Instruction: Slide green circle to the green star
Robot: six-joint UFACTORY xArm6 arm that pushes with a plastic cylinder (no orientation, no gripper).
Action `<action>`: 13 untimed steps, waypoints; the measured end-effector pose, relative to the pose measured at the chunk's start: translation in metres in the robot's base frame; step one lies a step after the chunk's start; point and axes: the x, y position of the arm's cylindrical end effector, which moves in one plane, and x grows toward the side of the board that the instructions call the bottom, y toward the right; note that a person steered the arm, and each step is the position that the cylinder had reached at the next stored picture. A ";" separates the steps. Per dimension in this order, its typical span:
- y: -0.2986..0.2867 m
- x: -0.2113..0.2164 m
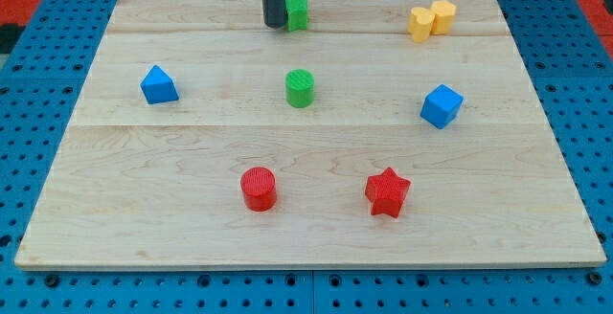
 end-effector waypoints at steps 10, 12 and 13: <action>0.017 0.138; 0.008 0.175; 0.005 0.161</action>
